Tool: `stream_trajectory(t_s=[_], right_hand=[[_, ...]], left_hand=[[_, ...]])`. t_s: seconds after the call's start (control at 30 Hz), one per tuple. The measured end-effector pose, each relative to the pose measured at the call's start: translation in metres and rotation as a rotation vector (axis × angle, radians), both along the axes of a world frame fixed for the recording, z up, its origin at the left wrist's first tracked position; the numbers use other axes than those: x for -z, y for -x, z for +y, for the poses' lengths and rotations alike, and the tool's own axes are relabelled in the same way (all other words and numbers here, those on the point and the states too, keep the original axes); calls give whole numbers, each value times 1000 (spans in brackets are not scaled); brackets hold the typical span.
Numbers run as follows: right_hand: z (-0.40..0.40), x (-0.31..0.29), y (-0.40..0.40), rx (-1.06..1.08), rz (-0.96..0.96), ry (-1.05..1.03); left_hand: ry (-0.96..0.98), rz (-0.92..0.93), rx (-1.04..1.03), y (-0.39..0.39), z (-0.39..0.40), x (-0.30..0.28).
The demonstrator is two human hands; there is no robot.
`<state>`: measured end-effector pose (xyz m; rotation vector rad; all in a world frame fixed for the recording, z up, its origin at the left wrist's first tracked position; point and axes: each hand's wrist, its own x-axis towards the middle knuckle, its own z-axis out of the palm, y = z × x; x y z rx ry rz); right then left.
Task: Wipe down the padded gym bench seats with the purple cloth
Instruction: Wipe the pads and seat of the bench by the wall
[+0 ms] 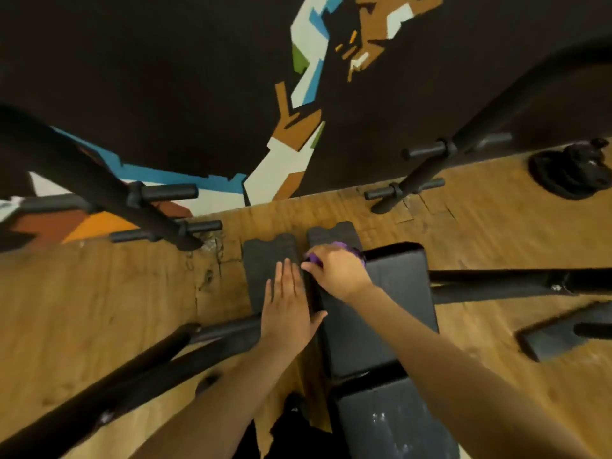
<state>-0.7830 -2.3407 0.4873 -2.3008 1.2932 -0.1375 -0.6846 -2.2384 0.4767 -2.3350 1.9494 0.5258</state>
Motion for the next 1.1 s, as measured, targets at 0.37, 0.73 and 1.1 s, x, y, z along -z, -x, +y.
stream_trajectory(t_s=[0.37, 0.73, 1.1], right_hand=[[-38, -3, 105, 260, -20, -63], [4, 1, 24, -23, -137, 40], [-9, 1, 74, 425, -152, 83]], left_hand=[[-51, 160, 237, -6, 7, -7], [-81, 175, 196, -1, 12, -8], [-86, 172, 212, 3, 17, -3]])
